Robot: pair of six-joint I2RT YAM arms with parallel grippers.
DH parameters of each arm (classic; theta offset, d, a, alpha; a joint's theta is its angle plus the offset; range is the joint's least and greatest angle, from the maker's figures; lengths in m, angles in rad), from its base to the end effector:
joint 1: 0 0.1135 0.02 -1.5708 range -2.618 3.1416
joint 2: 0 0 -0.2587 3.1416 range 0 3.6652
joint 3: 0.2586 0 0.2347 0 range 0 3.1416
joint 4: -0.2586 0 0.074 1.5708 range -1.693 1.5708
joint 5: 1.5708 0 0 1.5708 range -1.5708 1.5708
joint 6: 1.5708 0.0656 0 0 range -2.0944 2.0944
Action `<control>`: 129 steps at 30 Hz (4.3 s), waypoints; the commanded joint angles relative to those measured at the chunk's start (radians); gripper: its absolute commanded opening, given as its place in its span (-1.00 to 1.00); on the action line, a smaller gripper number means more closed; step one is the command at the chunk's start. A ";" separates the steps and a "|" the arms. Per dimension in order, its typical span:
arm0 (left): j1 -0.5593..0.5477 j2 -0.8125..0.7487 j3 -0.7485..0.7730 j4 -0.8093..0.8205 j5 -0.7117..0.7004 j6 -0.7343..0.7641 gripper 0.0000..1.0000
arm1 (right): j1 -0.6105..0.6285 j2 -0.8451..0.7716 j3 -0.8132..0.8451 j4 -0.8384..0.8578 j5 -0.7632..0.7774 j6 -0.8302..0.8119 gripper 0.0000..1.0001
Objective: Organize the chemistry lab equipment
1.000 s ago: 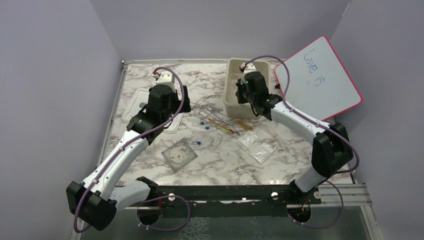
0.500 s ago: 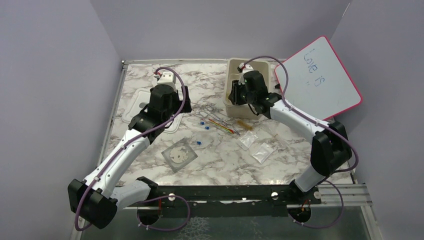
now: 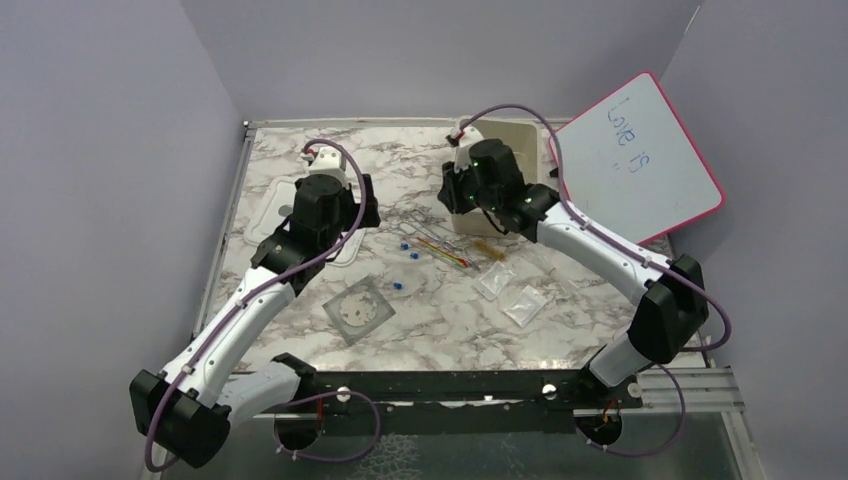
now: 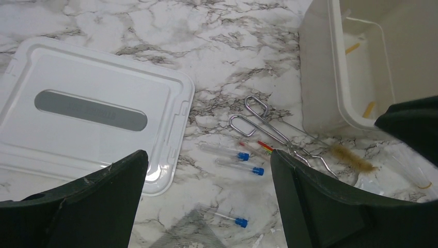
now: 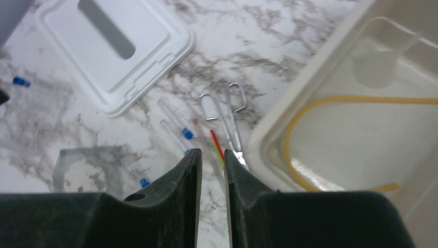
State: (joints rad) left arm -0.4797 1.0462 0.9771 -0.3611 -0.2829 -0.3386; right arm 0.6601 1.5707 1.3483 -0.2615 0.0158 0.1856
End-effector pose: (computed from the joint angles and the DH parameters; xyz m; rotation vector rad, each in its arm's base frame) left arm 0.2262 -0.0970 0.3245 -0.0409 1.9908 -0.2469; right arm 0.2993 0.2310 0.3158 -0.4823 2.0371 0.5039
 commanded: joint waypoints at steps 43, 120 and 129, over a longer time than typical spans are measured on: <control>0.003 -0.135 -0.071 0.112 -0.162 0.022 0.82 | 0.230 0.449 -0.016 -0.063 0.226 -0.245 -0.51; 0.004 -0.037 -0.125 0.133 0.024 -0.077 0.82 | -0.249 0.401 0.263 -0.202 0.358 0.065 -0.99; 0.004 -0.007 -0.130 0.133 0.028 -0.076 0.82 | -0.255 0.478 0.208 -0.174 0.453 0.082 -0.90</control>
State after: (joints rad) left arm -0.4797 1.0279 0.8539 -0.2554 -0.2775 -0.4057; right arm 0.4114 2.0071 1.5623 -0.4419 0.3855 0.2432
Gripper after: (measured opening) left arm 0.911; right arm 0.017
